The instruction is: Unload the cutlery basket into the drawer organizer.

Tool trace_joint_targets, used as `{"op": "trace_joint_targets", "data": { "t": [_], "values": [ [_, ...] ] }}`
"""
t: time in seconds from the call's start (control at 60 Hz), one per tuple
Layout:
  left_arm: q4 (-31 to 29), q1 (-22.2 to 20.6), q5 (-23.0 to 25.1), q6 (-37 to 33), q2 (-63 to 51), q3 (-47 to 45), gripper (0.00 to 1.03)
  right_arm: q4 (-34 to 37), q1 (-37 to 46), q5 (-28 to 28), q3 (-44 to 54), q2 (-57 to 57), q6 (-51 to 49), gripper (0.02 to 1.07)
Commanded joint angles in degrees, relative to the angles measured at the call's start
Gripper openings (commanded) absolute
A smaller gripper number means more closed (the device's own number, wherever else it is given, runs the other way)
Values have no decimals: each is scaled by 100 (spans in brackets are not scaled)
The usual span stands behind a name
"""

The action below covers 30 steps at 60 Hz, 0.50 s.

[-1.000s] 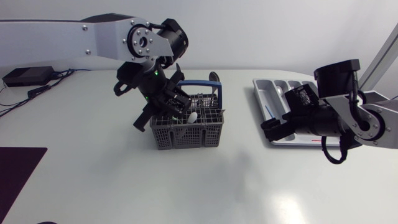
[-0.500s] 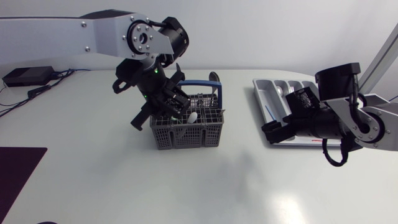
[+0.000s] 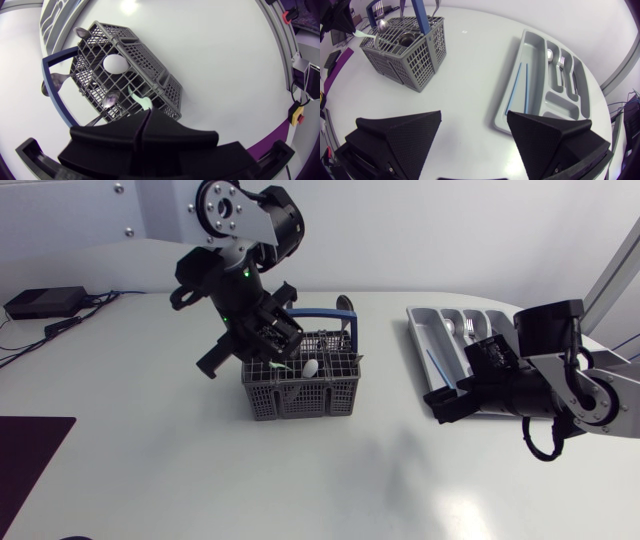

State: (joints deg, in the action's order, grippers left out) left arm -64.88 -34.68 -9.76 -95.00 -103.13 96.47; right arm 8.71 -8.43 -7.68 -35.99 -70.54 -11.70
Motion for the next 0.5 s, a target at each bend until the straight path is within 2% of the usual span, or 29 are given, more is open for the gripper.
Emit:
{"op": "trace_joint_targets", "data": {
  "t": [0.0, 0.483],
  "values": [
    [-86, -92, -44, -212, -67, 382, 4, -106, 69, -84, 180, 41, -104, 97],
    [-640, -435, -70, -194, -401, 892, 4, -194, 210, -409, 356, 85, -262, 97]
  ]
}}
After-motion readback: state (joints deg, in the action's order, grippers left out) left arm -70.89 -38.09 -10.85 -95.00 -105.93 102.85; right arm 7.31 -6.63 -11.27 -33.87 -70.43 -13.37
